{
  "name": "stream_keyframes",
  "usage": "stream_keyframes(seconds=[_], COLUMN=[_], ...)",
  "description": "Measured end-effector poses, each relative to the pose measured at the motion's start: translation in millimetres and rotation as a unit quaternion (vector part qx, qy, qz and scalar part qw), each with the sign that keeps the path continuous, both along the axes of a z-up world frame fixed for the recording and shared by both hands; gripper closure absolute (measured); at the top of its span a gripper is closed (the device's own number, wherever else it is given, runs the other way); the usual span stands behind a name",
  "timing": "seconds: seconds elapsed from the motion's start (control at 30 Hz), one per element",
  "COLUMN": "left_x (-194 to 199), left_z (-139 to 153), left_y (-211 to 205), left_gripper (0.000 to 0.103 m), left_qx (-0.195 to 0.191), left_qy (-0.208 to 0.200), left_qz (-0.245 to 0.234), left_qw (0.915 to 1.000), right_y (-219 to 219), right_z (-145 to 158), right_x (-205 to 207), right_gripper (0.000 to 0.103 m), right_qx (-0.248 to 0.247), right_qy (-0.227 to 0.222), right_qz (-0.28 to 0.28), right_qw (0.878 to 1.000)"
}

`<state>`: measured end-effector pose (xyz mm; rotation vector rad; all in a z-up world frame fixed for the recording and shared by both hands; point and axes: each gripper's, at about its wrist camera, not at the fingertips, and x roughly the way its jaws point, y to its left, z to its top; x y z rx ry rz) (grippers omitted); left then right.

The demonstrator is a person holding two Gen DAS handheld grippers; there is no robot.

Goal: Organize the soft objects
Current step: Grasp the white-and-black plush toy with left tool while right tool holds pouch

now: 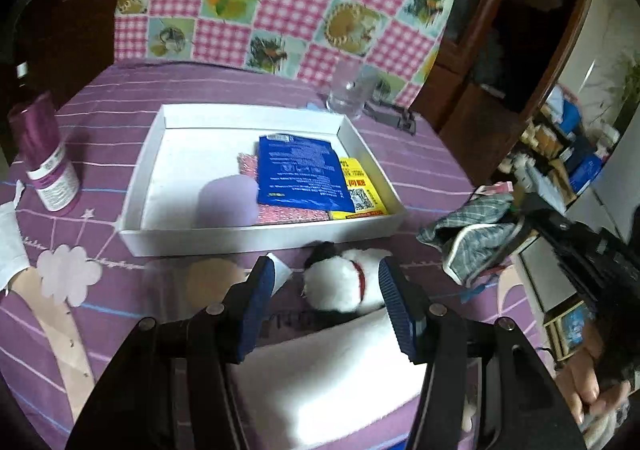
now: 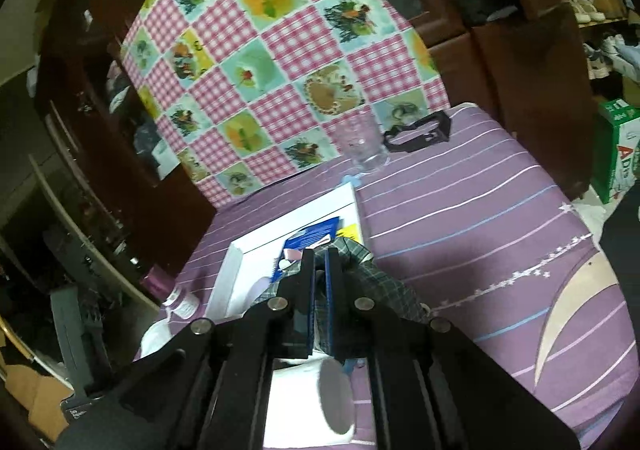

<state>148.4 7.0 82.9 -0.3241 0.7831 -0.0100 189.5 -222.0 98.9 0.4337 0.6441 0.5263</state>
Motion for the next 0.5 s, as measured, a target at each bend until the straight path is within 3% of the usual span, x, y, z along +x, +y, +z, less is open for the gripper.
stream_keyframes(seconds=[0.33, 0.5], left_x=[52.9, 65.8], left_z=[-26.3, -37.2], left_y=[-18.4, -25.2], left_gripper=[0.049, 0.023], left_qx=[-0.015, -0.043], left_qy=[0.09, 0.121], left_qz=[-0.02, -0.033], left_qw=[0.9956, 0.9912], right_y=[-8.1, -12.7], right_z=[-2.3, -1.1], right_x=[6.0, 6.5], right_gripper=[0.097, 0.097], right_qx=[-0.013, -0.013], right_qy=[0.006, 0.004], right_qz=[-0.017, -0.025], right_qw=[1.0, 1.0])
